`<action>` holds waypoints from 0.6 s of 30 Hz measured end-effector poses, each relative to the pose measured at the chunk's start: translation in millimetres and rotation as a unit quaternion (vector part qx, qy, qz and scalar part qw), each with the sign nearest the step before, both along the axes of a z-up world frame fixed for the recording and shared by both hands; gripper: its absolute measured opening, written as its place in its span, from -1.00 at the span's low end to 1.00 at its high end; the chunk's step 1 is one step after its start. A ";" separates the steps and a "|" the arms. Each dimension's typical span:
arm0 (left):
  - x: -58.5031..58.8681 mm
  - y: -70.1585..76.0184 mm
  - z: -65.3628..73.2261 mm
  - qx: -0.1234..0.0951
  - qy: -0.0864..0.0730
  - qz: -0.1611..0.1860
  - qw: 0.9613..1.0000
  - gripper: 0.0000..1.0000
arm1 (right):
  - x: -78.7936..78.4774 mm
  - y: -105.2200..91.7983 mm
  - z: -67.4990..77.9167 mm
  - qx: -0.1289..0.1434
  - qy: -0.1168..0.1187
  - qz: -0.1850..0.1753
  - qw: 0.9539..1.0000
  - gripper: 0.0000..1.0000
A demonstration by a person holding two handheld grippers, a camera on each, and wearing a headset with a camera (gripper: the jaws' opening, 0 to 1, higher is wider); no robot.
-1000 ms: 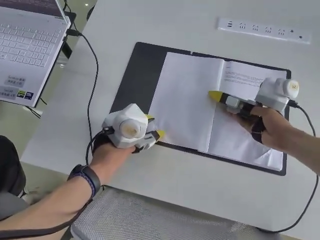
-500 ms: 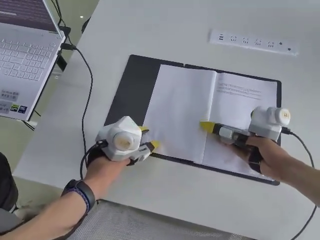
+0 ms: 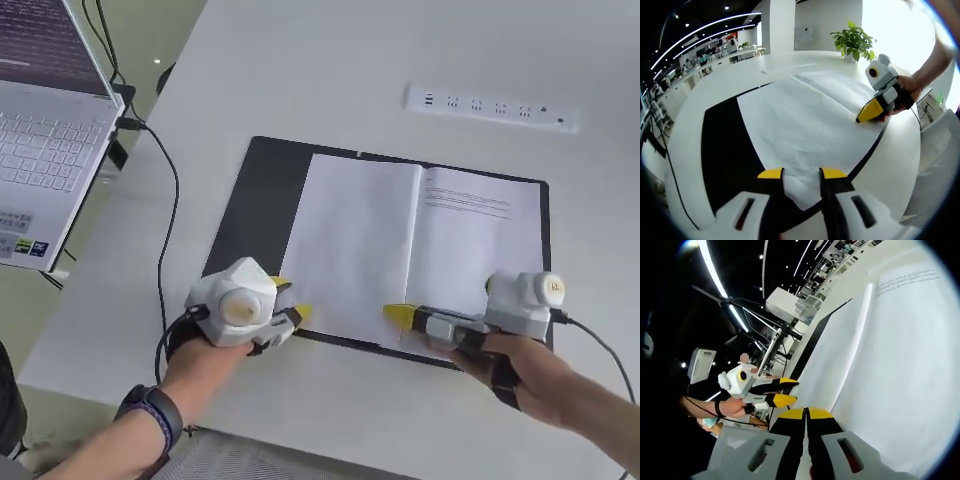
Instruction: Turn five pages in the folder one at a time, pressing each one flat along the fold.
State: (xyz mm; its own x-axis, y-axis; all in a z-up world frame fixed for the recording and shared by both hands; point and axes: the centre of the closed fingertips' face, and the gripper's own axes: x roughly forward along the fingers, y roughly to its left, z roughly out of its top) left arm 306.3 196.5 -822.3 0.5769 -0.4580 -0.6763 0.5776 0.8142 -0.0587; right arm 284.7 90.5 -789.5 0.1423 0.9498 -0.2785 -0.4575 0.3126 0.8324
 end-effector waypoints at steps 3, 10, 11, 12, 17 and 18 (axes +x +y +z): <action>-0.8 -0.1 1.3 0.000 0.000 0.000 1.000 -0.47 | -7.2 -1.6 -2.4 -0.002 0.005 0.003 1.000 -1.00; -3.5 -0.7 3.0 0.000 -0.003 -0.002 1.000 -0.45 | -21.5 -5.0 -8.0 -0.008 0.009 0.009 1.000 -1.00; -3.7 -0.7 3.0 0.000 -0.004 -0.002 1.000 -0.44 | -22.3 -5.6 -9.9 -0.008 0.011 0.007 1.000 -1.00; -3.7 -0.6 2.8 -0.001 -0.004 -0.003 1.000 -0.44 | -22.6 -5.9 -10.5 -0.008 0.012 0.006 1.000 -1.00; -2.5 1.6 2.3 -0.007 -0.006 0.006 1.000 -0.47 | -22.1 -7.2 -13.7 -0.012 0.013 -0.002 1.000 -1.00; -2.3 1.7 2.0 -0.008 -0.006 0.007 1.000 -0.47 | -21.7 -7.5 -14.3 -0.012 0.014 -0.005 1.000 -1.00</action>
State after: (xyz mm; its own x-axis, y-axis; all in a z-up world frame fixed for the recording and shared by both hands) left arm 304.1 198.2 -820.3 0.5912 -0.4606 -0.6621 0.5661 0.8217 -0.0661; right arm 263.0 83.0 -803.8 0.1428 0.9414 -0.3056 -0.4314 0.3371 0.8368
